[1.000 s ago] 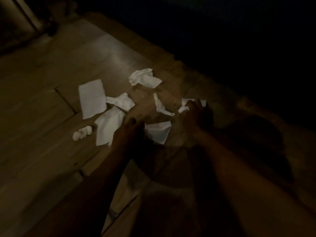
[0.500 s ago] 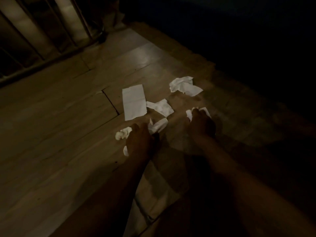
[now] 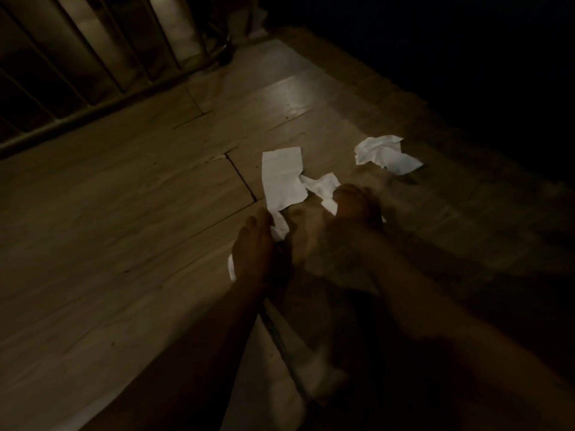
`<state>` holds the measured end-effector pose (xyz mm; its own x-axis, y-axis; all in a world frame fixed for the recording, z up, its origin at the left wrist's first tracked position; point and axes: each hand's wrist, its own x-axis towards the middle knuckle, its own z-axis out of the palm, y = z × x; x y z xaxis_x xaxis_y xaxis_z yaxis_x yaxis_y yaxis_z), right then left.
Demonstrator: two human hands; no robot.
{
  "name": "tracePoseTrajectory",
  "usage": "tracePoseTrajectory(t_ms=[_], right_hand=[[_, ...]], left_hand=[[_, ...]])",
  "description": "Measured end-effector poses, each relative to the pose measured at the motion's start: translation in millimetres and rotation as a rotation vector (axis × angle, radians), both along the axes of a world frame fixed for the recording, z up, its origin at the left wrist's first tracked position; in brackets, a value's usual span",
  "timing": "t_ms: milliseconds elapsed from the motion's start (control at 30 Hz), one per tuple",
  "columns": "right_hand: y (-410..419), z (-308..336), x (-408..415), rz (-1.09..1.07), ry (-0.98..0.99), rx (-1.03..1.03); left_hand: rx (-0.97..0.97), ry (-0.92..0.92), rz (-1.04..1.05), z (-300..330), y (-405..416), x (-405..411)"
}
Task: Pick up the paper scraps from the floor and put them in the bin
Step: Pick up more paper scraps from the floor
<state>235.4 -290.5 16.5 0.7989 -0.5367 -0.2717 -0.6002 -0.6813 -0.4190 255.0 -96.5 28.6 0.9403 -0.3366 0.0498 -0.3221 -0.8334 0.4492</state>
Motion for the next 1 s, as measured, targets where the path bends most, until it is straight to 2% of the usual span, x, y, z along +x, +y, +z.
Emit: tracePoseTrajectory(t_ms=[67,133,200,267,300,367,467,567,700,800,900,1000], right_hand=[[3.0,-1.0,-1.1,-0.125,-0.041,0.011],[8.9,-3.2,-7.1,-0.284,-0.304,-0.021],[10.7,-8.9,-10.9,-0.276,-0.507,-0.015],[4.0,-10.4,-7.4,-0.269,-0.559,0.079],[-1.0,-3.4,-5.7,-0.309,-0.560,0.129],[-17.4,15.2,0.8,-0.391,-0.507,0.138],[-57.4,26.9,6.8,-0.331,-0.271,0.030],[-90.8,39.5,19.8,-0.332,-0.290,0.086],[-100.2,41.8,22.2,-0.111,0.148,-0.022],[-91.3,26.8,17.7,-0.161,0.034,-0.050],[-74.0,21.9,2.7,-0.268,0.096,0.095],[-72.7,20.8,-17.9,-0.324,-0.087,0.053]], left_hand=[[-0.116,-0.011,-0.036,7.9,-9.6,16.0],[-0.091,-0.029,-0.102,14.6,-25.4,39.6],[0.065,-0.002,-0.144,16.9,-41.4,64.6],[0.273,0.078,-0.232,10.5,-52.7,83.3],[0.337,0.114,-0.291,7.1,-55.8,87.8],[0.314,0.080,-0.349,2.2,-58.5,87.5],[0.276,-0.049,-0.349,0.0,-55.7,62.2],[0.246,0.018,-0.353,-4.0,-41.5,17.4],[0.161,0.093,-0.313,-8.8,-36.5,-6.7],[0.113,0.120,-0.287,-7.3,-38.5,0.9],[0.145,0.130,-0.279,-5.4,-39.2,0.6],[0.202,0.216,-0.265,-0.3,-46.9,11.4]])
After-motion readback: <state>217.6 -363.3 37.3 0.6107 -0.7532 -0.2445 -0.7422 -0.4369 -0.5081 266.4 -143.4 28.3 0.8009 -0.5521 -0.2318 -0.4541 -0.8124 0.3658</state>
